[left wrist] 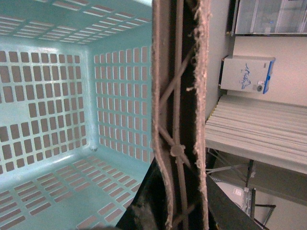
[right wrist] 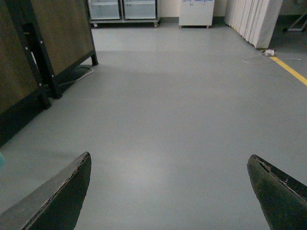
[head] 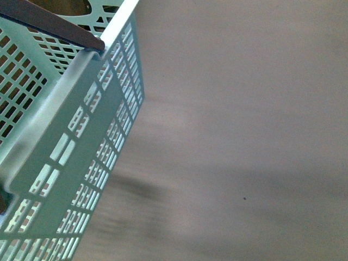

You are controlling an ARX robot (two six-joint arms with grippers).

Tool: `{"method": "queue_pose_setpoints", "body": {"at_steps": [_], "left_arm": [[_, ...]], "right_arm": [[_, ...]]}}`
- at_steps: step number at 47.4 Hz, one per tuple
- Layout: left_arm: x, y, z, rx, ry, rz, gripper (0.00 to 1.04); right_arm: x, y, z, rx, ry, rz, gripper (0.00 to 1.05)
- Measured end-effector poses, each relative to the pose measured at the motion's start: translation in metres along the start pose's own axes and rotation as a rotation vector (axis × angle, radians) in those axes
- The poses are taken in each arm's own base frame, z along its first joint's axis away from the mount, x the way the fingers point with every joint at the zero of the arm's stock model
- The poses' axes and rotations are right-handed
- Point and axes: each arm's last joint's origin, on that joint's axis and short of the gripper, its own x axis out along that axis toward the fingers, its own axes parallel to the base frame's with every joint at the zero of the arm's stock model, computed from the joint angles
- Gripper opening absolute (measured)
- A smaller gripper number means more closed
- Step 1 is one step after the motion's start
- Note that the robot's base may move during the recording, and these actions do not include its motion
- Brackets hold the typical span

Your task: Pick lemon and mango into basket

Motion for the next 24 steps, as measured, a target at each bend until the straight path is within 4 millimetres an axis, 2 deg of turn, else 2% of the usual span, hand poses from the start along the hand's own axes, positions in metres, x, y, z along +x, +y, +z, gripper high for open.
{"method": "queue_pose_setpoints", "body": {"at_steps": [24], "left_arm": [[0.0001, 0.0008, -0.0001, 0.015, 0.001, 0.002, 0.06]], "right_arm": [[0.0000, 0.0000, 0.0000, 0.000, 0.000, 0.000, 0.96]]}}
